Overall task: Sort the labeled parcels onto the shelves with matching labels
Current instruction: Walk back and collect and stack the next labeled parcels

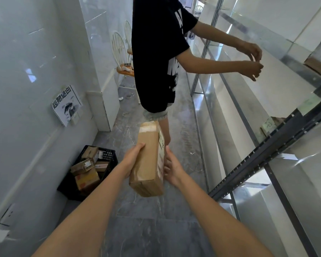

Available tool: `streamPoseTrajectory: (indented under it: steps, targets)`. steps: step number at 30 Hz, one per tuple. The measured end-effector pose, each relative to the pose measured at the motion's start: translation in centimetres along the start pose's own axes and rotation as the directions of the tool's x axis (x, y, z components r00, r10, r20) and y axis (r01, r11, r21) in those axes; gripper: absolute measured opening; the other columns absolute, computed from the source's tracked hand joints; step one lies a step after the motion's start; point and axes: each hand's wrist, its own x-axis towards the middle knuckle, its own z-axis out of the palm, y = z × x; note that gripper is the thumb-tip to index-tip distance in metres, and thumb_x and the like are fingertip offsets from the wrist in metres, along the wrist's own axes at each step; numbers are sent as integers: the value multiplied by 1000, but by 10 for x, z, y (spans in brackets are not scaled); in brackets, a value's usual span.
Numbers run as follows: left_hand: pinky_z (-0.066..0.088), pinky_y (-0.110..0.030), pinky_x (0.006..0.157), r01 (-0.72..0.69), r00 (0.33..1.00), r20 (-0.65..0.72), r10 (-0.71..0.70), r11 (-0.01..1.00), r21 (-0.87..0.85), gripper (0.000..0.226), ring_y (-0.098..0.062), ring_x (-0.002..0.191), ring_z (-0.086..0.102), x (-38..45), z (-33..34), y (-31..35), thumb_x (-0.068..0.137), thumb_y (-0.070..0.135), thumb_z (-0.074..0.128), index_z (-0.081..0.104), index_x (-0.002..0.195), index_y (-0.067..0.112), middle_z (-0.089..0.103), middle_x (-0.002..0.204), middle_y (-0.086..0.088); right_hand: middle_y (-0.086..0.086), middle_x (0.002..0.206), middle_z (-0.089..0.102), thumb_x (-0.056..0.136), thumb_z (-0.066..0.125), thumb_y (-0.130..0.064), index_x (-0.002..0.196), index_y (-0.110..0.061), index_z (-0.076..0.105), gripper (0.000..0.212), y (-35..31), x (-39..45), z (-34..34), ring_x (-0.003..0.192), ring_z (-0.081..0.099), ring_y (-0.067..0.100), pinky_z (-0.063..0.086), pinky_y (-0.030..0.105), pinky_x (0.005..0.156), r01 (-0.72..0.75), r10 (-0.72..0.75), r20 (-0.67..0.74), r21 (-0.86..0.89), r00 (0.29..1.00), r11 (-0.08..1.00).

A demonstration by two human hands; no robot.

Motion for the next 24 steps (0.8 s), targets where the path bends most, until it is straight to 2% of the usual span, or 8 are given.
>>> streamPoseTrajectory:
  steps: [3, 5, 8, 12, 16, 18, 21, 24]
  targets:
    - [55, -39, 81, 52, 998, 45, -53, 998, 21, 52, -32, 99, 66, -5, -4, -4, 92, 54, 48, 57, 125, 15, 68, 113, -15, 3, 88, 65, 88, 63, -48, 106, -16, 65, 37, -2, -2, -7, 78, 60, 16, 48, 26, 67, 42, -42, 3, -41, 999, 998]
    - [51, -35, 74, 37, 998, 39, -38, 998, 44, 44, -27, 95, 64, -9, 0, -6, 95, 51, 44, 53, 123, 17, 65, 110, -11, 3, 87, 69, 92, 63, -36, 98, -17, 65, 20, -5, -5, -9, 81, 62, 18, 51, 29, 75, 58, -56, 30, -70, 998, 996]
    - [42, -36, 80, -49, 998, -34, 51, 997, 62, 37, -19, 95, 53, -9, 8, -9, 98, 41, 46, 36, 129, 24, 52, 113, -4, 4, 82, 71, 94, 62, -26, 97, -14, 66, 13, -8, -8, -11, 78, 67, 20, 56, 34, 73, 40, -38, 57, -37, 998, 999]
    - [44, -38, 86, -167, 986, -11, 169, 981, 96, 34, -20, 103, 54, -7, 13, -10, 100, 32, 46, 36, 133, 31, 51, 120, -3, 7, 89, 73, 94, 62, -25, 105, -9, 65, 19, -7, -8, -13, 79, 70, 22, 57, 34, 68, 45, -43, 26, -45, 999, 998]
    - [44, -48, 103, -148, 984, -68, 162, 973, 176, 38, -26, 116, 54, 4, 9, -13, 96, 31, 49, 48, 135, 31, 54, 129, -7, 14, 106, 76, 79, 78, -31, 127, -5, 58, 58, -1, -3, -14, 94, 75, 31, 61, 38, 71, 91, -95, -55, -72, 994, 993]
    - [45, -49, 104, -131, 986, -81, 149, 972, 198, 41, -30, 118, 55, 10, 8, -17, 96, 35, 49, 51, 136, 27, 55, 132, -10, 13, 105, 77, 78, 80, -30, 126, -6, 56, 59, 1, -3, -13, 90, 76, 29, 61, 36, 67, 112, -121, -94, -97, 988, 989]
    - [44, -50, 106, -114, 989, -74, 130, 975, 191, 52, -27, 120, 56, 15, 7, -23, 94, 50, 46, 51, 139, 25, 57, 136, -7, 10, 99, 75, 86, 74, -33, 116, -9, 54, 43, -2, -7, -9, 80, 73, 23, 57, 31, 59, 125, -139, -124, -117, 982, 985]
    - [49, -50, 101, -93, 994, -49, 102, 983, 160, 79, -26, 111, 65, 19, 3, -26, 73, 79, 49, 58, 132, 28, 66, 126, -5, 7, 96, 70, 91, 66, -40, 106, -13, 52, 34, -3, -8, -7, 81, 67, 20, 54, 33, 66, 150, -172, -169, -135, 970, 979]
